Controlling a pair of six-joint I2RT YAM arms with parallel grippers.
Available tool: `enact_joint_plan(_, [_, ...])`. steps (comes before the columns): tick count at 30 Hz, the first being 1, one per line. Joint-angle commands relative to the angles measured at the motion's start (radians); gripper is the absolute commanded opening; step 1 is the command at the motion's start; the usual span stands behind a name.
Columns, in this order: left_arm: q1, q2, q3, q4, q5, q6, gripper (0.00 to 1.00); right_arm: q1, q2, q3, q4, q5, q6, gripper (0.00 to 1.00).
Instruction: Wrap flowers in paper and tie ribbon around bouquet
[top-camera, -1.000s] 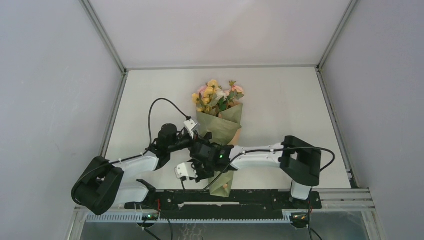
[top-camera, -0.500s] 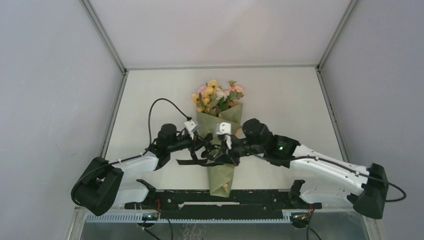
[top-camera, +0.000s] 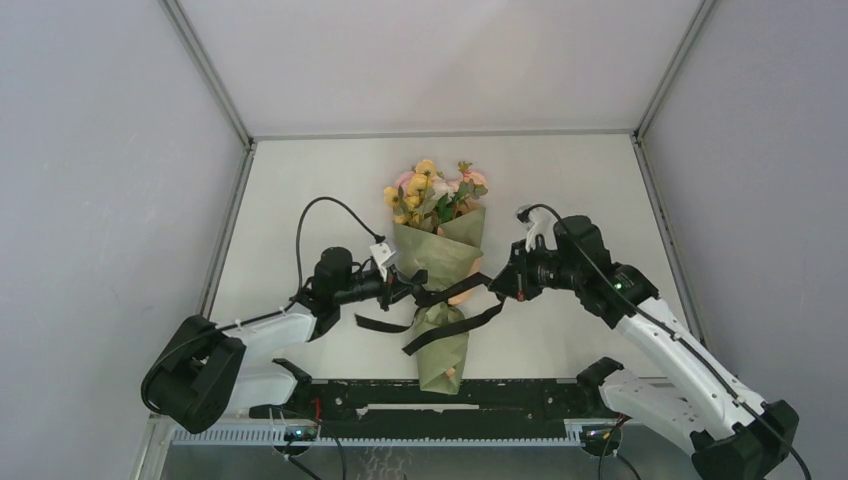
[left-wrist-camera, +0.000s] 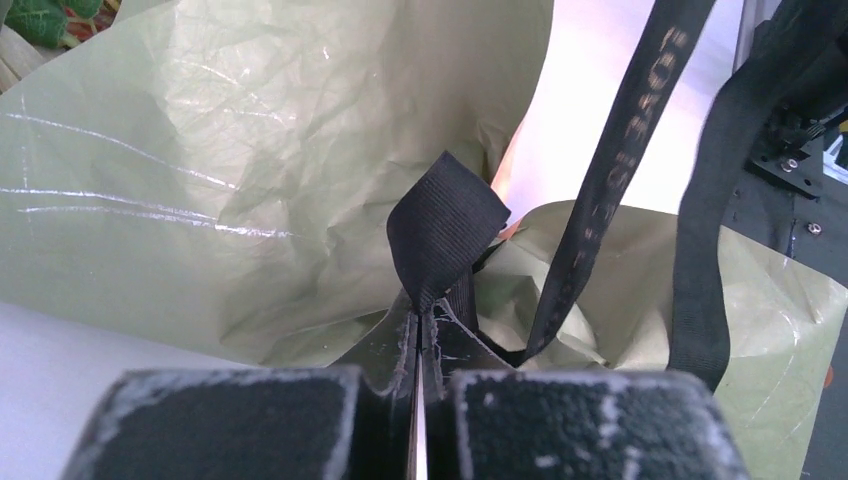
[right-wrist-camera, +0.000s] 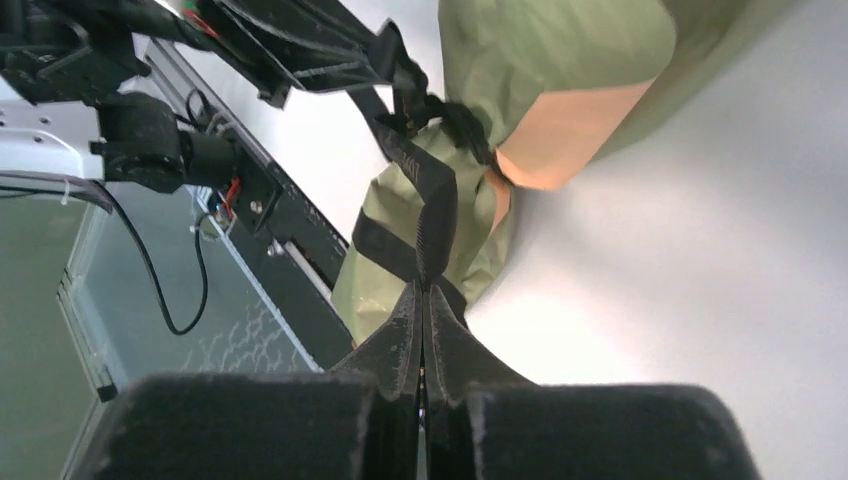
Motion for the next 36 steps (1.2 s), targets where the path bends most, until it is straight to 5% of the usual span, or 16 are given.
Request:
enact_joint_plan(1, [0.001,-0.034,0.014,0.056,0.041,0.025,0.00,0.112,0.064,-0.014,-0.020,0.066,0.055,0.00])
enact_joint_plan(7, [-0.001,-0.047,-0.008,0.061,0.036,0.025,0.00,0.356,0.334,-0.101,0.307,0.032,0.161,0.02])
enact_joint_plan(11, [-0.002,-0.067,-0.031,0.060,0.033,0.045,0.00,0.355,0.423,-0.093,0.401,0.056,0.215,0.22])
enact_joint_plan(20, [-0.001,-0.100,-0.068,0.084,0.057,0.130,0.00,0.233,0.333,0.097,0.004,-0.070,-0.143,0.62])
enact_joint_plan(24, [-0.002,-0.116,-0.070,0.079,0.076,0.157,0.00,0.097,0.320,0.189,-0.206,-0.123,-0.276,0.70])
enact_joint_plan(27, [-0.001,-0.118,-0.077,0.077,0.082,0.173,0.00,0.043,0.317,0.230,-0.179,-0.063,-0.296,0.69])
enact_joint_plan(32, [-0.001,-0.121,-0.077,0.077,0.093,0.179,0.00,0.068,0.475,0.231,0.191,-0.078,-0.225,0.36])
enact_joint_plan(36, [-0.001,-0.147,-0.078,0.058,0.083,0.202,0.00,0.081,0.685,0.309,0.211,-0.151,-0.194,0.30])
